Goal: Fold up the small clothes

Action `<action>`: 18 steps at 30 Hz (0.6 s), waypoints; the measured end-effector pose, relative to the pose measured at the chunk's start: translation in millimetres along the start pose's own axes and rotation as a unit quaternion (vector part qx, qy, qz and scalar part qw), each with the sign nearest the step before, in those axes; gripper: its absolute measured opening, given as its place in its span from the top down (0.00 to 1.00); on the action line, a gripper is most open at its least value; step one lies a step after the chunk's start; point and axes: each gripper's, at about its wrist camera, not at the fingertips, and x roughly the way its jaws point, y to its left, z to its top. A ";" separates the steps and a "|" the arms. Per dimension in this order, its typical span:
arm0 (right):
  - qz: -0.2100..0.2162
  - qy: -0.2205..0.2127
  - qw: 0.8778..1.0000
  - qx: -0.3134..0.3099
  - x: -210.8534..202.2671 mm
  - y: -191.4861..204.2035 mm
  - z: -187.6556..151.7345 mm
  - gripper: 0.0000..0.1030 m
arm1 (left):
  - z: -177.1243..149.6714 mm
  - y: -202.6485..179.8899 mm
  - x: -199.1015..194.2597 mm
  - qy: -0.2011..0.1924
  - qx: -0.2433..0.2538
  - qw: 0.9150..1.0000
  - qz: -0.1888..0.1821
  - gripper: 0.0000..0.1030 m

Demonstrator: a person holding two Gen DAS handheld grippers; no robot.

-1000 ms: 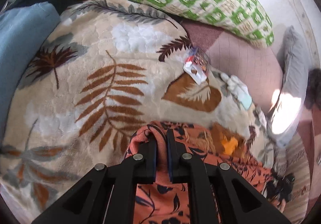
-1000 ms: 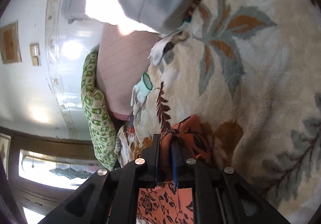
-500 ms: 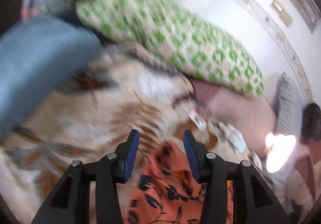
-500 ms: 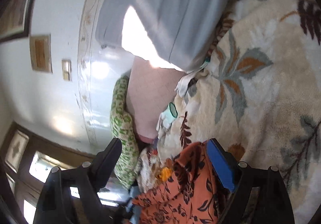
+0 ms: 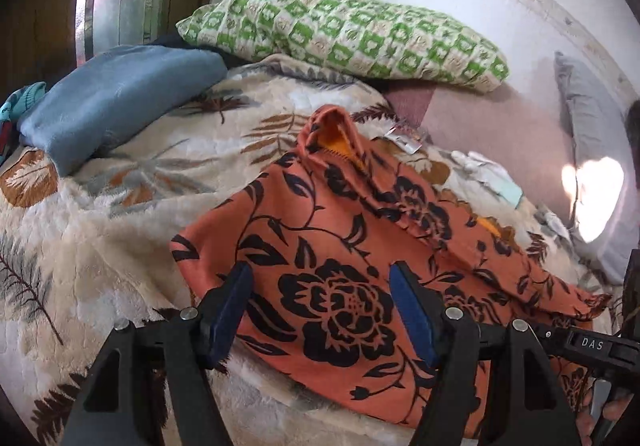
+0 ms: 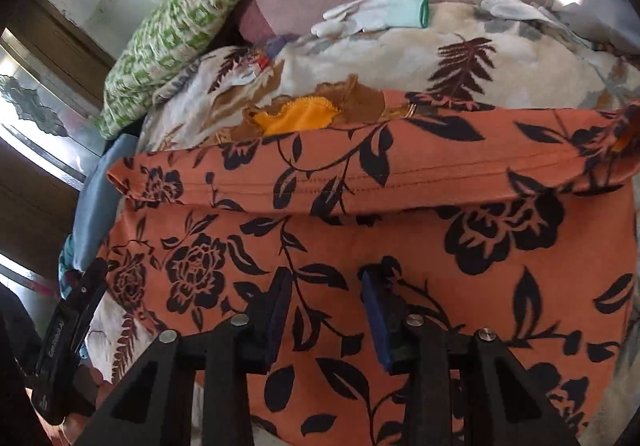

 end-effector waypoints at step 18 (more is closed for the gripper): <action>0.019 -0.003 0.997 -0.071 22.3 106.9 98.4 0.62 | 33.9 61.7 21.1 0.046 -0.105 0.993 0.011 0.31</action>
